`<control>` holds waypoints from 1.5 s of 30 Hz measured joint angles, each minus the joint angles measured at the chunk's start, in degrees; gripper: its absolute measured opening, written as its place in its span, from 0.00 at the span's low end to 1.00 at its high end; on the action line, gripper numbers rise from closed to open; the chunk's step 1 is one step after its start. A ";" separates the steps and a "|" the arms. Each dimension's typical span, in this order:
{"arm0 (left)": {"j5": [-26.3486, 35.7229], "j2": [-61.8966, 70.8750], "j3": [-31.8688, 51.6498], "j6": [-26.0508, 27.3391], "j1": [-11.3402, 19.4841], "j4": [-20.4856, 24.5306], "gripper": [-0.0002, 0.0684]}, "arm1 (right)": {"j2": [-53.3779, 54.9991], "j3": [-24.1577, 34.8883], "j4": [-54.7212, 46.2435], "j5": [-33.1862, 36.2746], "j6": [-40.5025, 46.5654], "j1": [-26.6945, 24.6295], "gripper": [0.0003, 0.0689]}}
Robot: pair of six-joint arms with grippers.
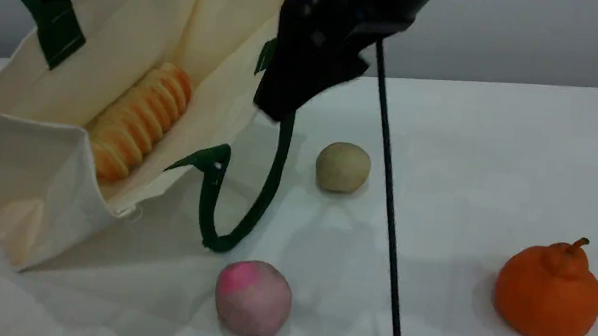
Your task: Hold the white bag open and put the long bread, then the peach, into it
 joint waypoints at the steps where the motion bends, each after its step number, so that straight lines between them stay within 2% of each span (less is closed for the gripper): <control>1: 0.00 0.00 0.00 0.00 0.00 0.00 0.14 | 0.52 0.00 0.00 0.50 0.00 0.54 0.85; 10: 0.00 0.00 0.00 0.00 0.00 0.00 0.14 | 5.42 0.00 -0.67 1.29 0.07 5.86 0.85; 14: 0.00 0.00 0.00 0.00 0.00 0.00 0.14 | 8.26 0.00 -1.98 1.30 1.06 6.69 0.85; 18: 0.00 0.00 0.00 0.00 0.00 -0.03 0.14 | 11.10 0.00 -1.93 0.85 1.31 7.10 0.85; 28: 0.00 0.00 0.00 0.00 0.00 -0.03 0.14 | 15.75 -0.05 -1.77 -7.41 1.94 7.51 0.85; 45: 0.00 0.00 0.00 0.00 0.00 -0.17 0.14 | 17.59 -0.05 -2.44 -10.28 1.77 7.51 0.85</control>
